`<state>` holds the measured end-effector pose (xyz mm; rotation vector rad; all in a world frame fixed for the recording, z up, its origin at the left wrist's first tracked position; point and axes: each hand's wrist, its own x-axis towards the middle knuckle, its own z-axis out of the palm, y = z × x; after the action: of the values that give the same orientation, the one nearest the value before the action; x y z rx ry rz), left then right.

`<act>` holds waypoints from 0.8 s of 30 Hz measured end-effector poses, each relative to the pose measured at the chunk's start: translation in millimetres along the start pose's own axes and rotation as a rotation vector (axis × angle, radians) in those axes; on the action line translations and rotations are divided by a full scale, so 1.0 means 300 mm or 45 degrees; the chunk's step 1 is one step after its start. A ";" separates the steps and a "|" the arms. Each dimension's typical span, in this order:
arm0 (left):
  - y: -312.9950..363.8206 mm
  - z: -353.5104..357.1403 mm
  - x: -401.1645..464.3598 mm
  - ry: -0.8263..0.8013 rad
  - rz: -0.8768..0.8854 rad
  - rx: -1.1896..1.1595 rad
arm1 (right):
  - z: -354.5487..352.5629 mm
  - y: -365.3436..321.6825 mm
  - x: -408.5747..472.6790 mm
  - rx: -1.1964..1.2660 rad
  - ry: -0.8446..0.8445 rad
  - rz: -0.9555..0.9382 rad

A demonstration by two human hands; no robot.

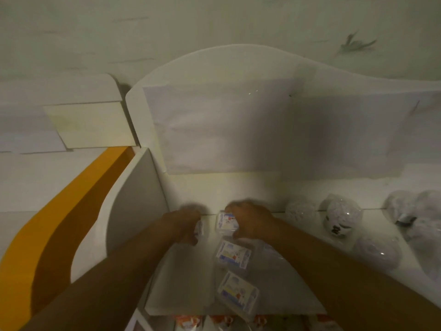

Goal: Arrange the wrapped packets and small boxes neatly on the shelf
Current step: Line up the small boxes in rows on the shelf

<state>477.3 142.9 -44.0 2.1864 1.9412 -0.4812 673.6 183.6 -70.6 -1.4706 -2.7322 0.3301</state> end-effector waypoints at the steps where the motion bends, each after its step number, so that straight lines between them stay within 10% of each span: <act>1: -0.005 -0.004 0.005 0.015 0.020 0.017 | -0.006 0.015 0.001 -0.016 -0.014 0.006; 24: -0.016 0.049 0.042 0.189 0.053 -0.055 | -0.001 0.040 -0.031 0.175 0.052 0.052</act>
<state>472.0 150.3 -61.8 2.2890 1.9537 -0.2752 688.7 182.5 -71.8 -1.4819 -2.5931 0.4732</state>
